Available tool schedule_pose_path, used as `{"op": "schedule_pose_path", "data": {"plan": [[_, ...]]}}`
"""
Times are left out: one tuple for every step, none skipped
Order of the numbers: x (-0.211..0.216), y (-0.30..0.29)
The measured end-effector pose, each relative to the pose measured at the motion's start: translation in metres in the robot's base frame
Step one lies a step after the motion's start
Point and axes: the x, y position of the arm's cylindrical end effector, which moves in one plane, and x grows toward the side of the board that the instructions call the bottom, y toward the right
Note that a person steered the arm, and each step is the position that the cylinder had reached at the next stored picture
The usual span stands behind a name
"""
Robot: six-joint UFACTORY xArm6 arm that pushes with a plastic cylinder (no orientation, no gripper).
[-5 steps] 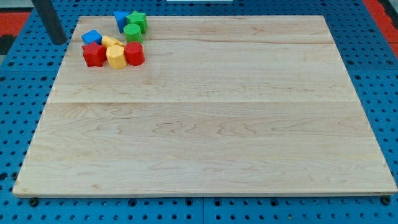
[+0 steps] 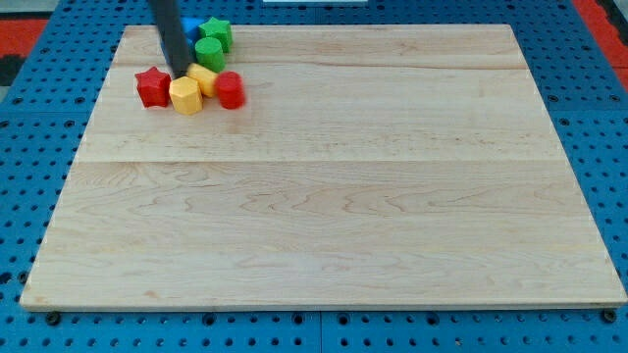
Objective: Move the red circleyellow heart away from the group of blocks
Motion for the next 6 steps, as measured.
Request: {"op": "schedule_pose_path", "data": {"plan": [[0.015, 0.046], [0.043, 0.052], [0.057, 0.06], [0.057, 0.06], [0.058, 0.06], [0.094, 0.06]]}}
